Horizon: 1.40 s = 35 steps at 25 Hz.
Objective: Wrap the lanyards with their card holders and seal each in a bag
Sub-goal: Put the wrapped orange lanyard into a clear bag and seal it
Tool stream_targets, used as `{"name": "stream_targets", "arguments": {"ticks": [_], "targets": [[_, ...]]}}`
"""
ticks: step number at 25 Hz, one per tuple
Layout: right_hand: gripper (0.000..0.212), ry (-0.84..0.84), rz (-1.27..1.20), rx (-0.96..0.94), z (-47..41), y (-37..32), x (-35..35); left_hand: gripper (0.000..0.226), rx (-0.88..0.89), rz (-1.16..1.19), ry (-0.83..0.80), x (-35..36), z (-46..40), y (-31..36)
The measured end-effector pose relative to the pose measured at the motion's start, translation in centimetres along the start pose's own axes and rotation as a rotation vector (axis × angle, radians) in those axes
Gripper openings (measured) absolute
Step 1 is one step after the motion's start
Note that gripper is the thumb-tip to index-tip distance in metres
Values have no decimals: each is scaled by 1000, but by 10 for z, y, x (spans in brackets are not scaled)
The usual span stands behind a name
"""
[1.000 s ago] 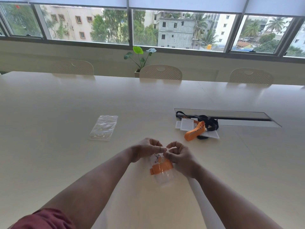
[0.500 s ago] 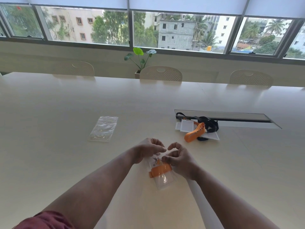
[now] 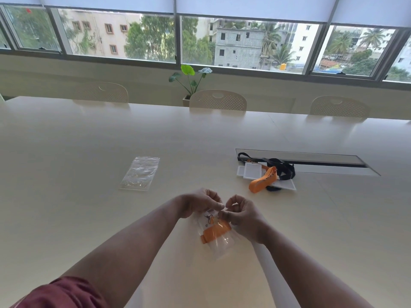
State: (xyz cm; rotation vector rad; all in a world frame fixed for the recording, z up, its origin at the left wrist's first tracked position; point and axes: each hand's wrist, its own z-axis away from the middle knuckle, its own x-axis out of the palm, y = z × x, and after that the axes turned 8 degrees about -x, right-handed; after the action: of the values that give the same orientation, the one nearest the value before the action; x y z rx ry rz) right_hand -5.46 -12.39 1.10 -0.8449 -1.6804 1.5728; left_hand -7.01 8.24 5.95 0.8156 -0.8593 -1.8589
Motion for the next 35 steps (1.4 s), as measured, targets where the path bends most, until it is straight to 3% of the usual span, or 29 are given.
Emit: {"name": "stream_targets", "arguments": {"ticks": [7,10,21,31,35], "targets": [[37,-53,-191,17,-5,4,-4,11,19,146,-74,-11,3,-10],[32,-80,-230,9,-4,-1,-7,26,4,139,-103,-13,3,-11],[11,-45,-156,52,2,-13,-2,13,62,119,6,-12,-3,-16],[12,18,-133,112,-2,-9,-1,29,84,93,55,-6,1,-15],[14,41,-116,48,-3,-3,-1,23,74,61,59,-7,0,-15]]}}
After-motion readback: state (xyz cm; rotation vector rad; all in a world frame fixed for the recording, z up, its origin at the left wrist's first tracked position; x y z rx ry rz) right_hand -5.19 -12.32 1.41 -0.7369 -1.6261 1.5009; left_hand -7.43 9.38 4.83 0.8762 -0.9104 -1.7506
